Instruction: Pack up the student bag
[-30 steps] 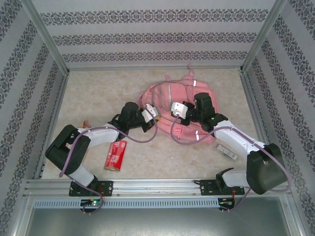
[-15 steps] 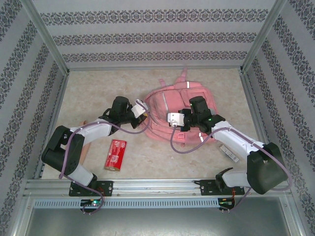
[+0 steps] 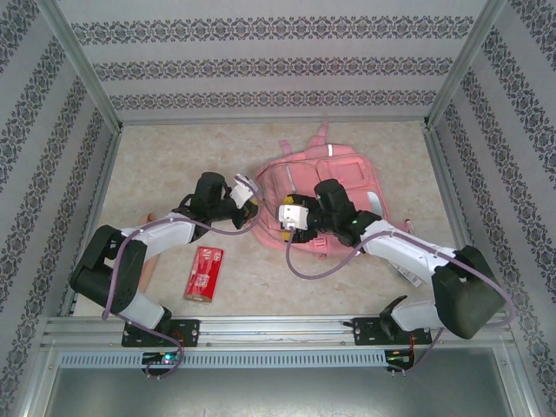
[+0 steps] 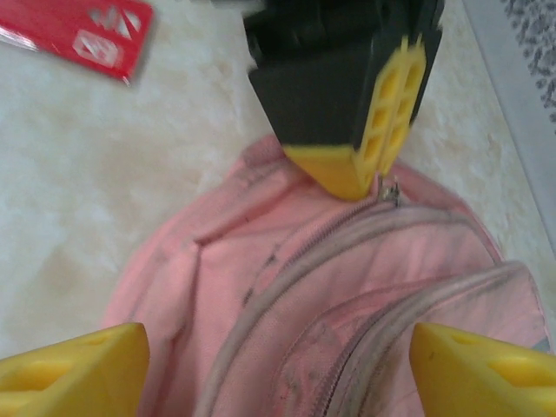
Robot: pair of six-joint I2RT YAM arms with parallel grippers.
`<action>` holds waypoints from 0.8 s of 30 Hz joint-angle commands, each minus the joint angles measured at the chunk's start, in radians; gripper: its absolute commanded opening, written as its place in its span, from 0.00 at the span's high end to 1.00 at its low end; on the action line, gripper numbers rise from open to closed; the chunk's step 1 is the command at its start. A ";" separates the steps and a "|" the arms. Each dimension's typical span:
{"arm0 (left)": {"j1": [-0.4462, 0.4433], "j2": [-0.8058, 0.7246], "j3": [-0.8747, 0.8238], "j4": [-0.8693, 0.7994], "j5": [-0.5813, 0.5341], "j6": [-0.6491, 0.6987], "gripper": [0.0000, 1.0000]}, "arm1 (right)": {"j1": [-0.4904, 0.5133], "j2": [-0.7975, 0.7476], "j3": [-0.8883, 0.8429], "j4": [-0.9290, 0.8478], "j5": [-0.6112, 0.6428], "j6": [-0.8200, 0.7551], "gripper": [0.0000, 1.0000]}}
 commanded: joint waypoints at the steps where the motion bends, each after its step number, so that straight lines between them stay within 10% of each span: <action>1: -0.008 -0.041 -0.024 0.112 0.007 -0.045 1.00 | 0.039 0.057 0.004 0.047 0.198 0.036 0.19; 7: -0.003 -0.034 -0.031 0.096 -0.028 -0.005 1.00 | 0.110 0.106 -0.037 0.137 0.472 -0.065 0.55; 12: 0.032 -0.034 -0.079 0.179 -0.088 -0.011 1.00 | 0.098 0.046 -0.089 0.131 0.372 -0.206 0.92; 22: 0.045 -0.083 -0.049 0.067 -0.287 0.023 1.00 | -0.115 -0.059 -0.052 -0.262 -0.041 -0.812 1.00; 24: 0.050 -0.099 -0.061 0.067 -0.355 0.041 1.00 | -0.148 -0.072 -0.058 -0.279 -0.060 -0.845 0.87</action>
